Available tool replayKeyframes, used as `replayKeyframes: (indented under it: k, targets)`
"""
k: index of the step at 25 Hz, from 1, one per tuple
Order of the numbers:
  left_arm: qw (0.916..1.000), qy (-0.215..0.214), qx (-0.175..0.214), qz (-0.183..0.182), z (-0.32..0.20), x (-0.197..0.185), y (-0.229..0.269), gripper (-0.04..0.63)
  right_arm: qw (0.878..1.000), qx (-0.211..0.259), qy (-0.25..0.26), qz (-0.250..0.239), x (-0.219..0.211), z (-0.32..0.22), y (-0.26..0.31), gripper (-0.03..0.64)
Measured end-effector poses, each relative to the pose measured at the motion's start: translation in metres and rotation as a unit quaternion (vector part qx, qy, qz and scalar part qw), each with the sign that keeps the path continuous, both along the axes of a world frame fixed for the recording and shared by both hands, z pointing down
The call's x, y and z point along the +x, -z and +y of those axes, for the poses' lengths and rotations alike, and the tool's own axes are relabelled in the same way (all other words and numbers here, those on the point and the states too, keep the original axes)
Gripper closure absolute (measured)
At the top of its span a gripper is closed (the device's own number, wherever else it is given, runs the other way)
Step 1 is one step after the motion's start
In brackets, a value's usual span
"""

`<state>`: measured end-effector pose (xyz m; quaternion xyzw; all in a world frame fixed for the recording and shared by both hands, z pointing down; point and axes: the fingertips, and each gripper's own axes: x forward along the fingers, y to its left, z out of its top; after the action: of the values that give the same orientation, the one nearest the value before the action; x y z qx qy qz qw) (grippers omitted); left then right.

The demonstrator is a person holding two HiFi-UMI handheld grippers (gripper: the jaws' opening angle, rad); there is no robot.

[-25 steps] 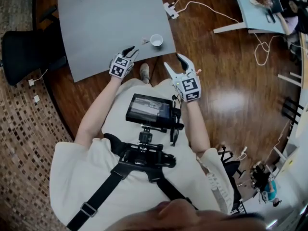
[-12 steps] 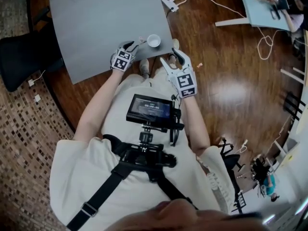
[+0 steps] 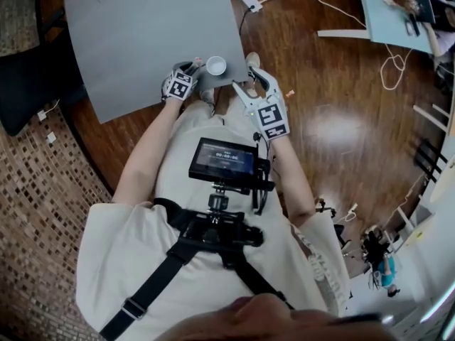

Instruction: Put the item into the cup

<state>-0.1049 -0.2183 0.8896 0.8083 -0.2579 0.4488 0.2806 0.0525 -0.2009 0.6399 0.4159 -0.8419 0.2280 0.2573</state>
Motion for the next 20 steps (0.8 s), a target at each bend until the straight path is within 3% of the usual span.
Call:
replayKeyframes:
  k: [13,17,20]
  targets:
    - [0.9987,-0.022,-0.019,-0.041,-0.001,-0.018,-0.025,0.469,1.0,-0.018,0.004,0.004,-0.01,-0.001,0.006,0.356]
    - [0.9983,-0.025,-0.021,-0.049,0.0,-0.022,-0.029,0.546,1.0,-0.021,0.006,0.004,-0.013,-0.002,0.005,0.356]
    - [0.9978,-0.027,-0.016,-0.059,-0.003,-0.027,-0.028,0.555,1.0,-0.021,0.007,0.004,-0.012,-0.002,0.002,0.356]
